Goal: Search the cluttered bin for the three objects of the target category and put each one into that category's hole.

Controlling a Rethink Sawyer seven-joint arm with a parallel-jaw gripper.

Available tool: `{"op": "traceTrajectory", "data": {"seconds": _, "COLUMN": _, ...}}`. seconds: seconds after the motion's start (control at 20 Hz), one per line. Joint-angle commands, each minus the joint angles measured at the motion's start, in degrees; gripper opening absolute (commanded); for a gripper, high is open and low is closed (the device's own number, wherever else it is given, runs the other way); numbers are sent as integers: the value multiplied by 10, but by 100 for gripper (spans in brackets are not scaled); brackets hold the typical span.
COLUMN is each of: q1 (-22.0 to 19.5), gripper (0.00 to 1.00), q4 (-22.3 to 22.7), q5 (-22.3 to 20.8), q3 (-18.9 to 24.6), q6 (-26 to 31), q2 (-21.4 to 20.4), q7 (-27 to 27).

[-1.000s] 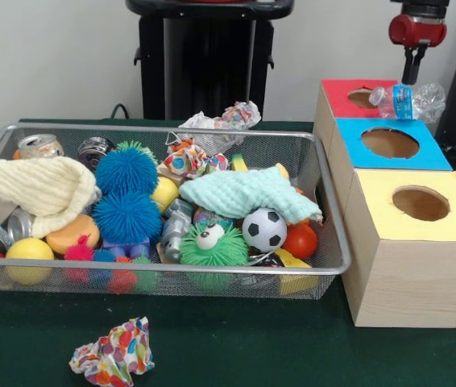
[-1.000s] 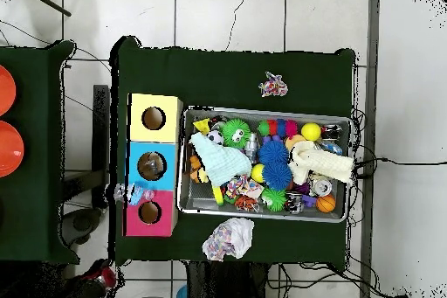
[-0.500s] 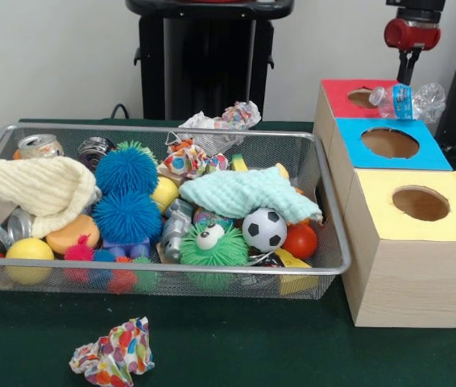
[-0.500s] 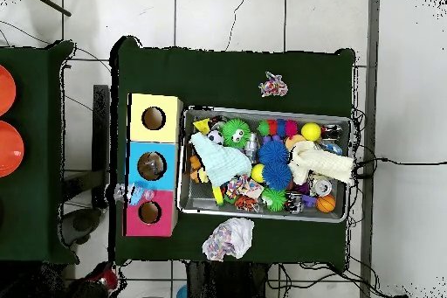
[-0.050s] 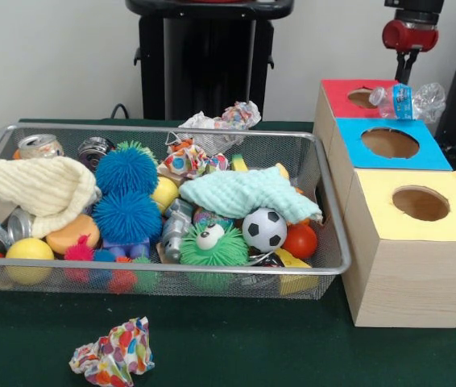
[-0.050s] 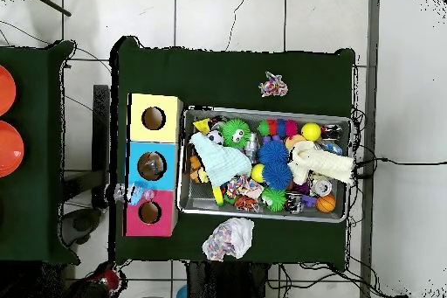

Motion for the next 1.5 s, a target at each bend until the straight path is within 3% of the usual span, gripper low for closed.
{"op": "traceTrajectory", "data": {"seconds": 0.05, "q1": -4, "gripper": 0, "q4": -24, "q5": 20, "q3": 26, "q6": -58, "q2": 26, "q7": 141}}
{"op": "traceTrajectory", "data": {"seconds": 0.85, "q1": 7, "gripper": 0, "q4": -31, "q5": 34, "q3": 20, "q6": -49, "q2": 30, "q7": 145}}
{"op": "traceTrajectory", "data": {"seconds": 1.5, "q1": 30, "gripper": 0, "q4": -46, "q5": 75, "q3": 7, "q6": -13, "q2": 30, "q7": 144}}
